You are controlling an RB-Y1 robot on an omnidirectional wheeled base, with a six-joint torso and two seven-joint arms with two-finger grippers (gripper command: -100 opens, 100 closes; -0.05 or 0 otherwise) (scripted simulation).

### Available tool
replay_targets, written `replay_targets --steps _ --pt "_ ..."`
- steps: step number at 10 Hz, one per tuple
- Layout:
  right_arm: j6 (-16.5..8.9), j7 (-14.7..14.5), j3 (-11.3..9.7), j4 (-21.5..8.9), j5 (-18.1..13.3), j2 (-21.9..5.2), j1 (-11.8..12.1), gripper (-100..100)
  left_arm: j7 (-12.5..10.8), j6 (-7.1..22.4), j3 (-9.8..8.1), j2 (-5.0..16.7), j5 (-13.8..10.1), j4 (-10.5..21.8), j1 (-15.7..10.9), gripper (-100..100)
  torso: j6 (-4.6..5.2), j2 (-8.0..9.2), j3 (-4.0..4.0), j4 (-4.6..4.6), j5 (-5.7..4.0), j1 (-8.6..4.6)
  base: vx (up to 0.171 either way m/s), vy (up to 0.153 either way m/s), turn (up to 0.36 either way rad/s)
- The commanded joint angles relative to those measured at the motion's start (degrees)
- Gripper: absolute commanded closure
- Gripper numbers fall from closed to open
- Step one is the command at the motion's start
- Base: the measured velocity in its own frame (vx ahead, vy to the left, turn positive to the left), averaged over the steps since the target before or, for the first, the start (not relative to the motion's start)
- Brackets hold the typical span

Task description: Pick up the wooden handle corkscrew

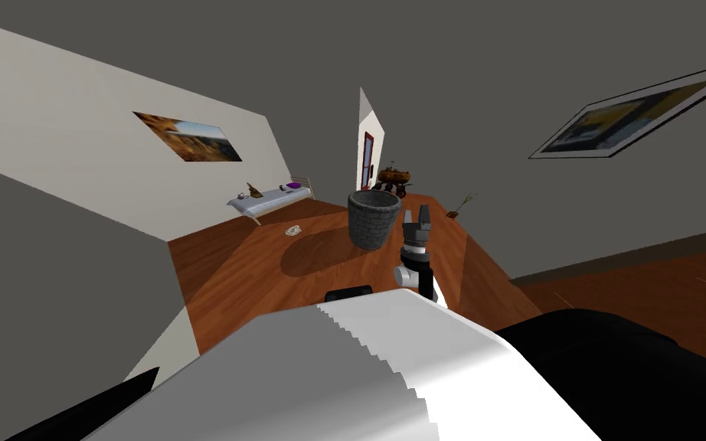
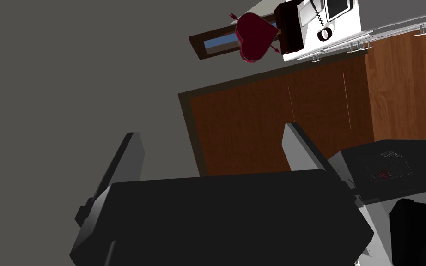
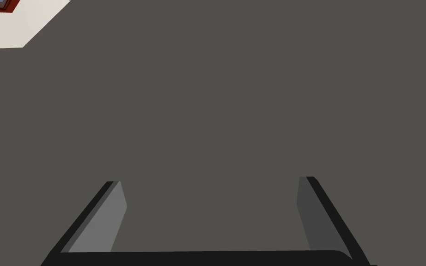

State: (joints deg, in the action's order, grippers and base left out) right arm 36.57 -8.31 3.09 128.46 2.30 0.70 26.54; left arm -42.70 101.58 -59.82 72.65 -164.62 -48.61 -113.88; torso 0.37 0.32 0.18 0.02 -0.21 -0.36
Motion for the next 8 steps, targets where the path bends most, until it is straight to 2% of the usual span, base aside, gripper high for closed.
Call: replay_targets --steps 1,2,3,4,5,7,8 --pt "0.0 0.0 0.0 0.0 0.0 0.0 0.0 0 0.6 -0.7 -0.52 0.7 -2.9 -1.2 -0.4 -100 0.0 0.0 0.0 0.0 0.0 0.0 -0.015 -0.077 0.45" --pt "0.0 0.0 0.0 0.0 0.0 0.0 0.0 0 0.6 -0.7 -0.52 0.7 -4.7 -1.2 -0.4 -100 0.03 0.07 0.04 0.01 -0.06 -0.11 -0.016 -0.047 0.363" --pt "0.0 0.0 0.0 0.0 0.0 0.0 0.0 0 0.6 -0.7 -0.52 0.7 -6.4 -1.2 -0.4 -100 0.06 0.08 0.04 0.01 -0.06 -0.08 -0.008 -0.018 0.091" --pt "0.0 0.0 0.0 0.0 0.0 0.0 0.0 0 0.6 -0.7 -0.52 0.7 -6.5 -1.2 -0.4 -100 0.13 0.01 -0.01 -0.04 -0.05 -0.01 -0.003 0.005 -0.043" --pt "0.0 0.0 0.0 0.0 0.0 0.0 0.0 0 1.5 -0.9 -2.01 2.6 -9.0 -2.0 -0.9 -100 0.15 -0.07 -0.07 -0.07 -0.04 0.06 -0.022 -0.046 0.26" --pt "0.0 0.0 0.0 0.0 0.0 0.0 0.0 0 1.5 -0.9 -2.01 2.6 -12.3 -2.0 -0.9 -100 0.06 0.07 0.04 0.01 -0.07 -0.15 -0.02 -0.061 0.395" --pt "0.0 0.0 0.0 0.0 0.0 0.0 0.0 0 1.5 -0.9 -2.01 2.6 -13.6 -2.0 -0.9 -100 0.06 0.07 0.04 0.0 -0.08 -0.1 -0.008 -0.018 0.125"
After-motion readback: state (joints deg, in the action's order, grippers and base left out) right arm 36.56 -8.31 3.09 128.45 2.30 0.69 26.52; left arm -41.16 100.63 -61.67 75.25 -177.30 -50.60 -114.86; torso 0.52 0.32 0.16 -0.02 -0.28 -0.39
